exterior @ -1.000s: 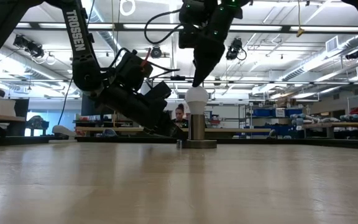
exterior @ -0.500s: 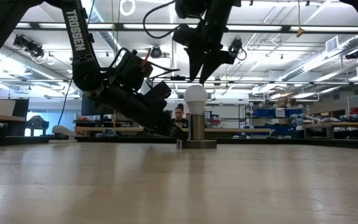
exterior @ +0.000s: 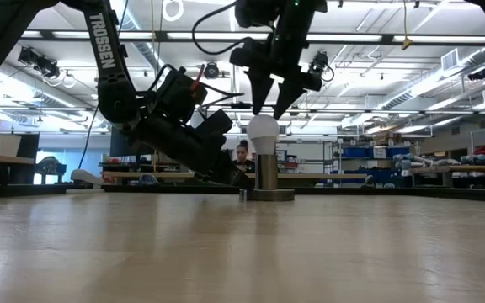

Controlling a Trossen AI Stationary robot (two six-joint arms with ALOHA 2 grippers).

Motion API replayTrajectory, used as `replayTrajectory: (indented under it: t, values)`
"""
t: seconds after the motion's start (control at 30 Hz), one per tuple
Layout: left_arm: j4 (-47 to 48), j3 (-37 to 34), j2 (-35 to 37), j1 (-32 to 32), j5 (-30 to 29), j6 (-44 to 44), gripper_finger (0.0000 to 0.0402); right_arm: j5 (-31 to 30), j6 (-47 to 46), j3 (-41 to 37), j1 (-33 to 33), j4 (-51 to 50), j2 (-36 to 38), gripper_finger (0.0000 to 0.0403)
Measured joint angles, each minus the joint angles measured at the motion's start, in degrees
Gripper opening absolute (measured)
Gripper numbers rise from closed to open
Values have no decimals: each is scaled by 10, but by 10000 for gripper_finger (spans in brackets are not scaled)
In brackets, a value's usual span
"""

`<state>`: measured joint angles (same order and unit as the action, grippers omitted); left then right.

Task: Screw lightbulb
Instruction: Remove the white lightbulb from the gold lamp

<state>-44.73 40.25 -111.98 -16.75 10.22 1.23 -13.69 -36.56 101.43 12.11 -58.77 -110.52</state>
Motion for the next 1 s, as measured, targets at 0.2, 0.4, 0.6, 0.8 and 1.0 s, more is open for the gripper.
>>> replayTrajectory:
  t: [0.2,0.4,0.6,0.8,1.0]
  values:
    - [0,0,0,0,0,0,1,17,1,-1,-15,10,-1,289]
    - [0,0,0,0,0,0,1,3,1,-1,-22,8,-1,298]
    - [0,0,0,0,0,0,1,-3,1,-31,-15,21,0,277]
    - [0,0,0,0,0,0,1,1,57,-38,-3,28,2,246]
    - [0,0,0,0,0,0,1,32,306,-33,3,32,2,230]
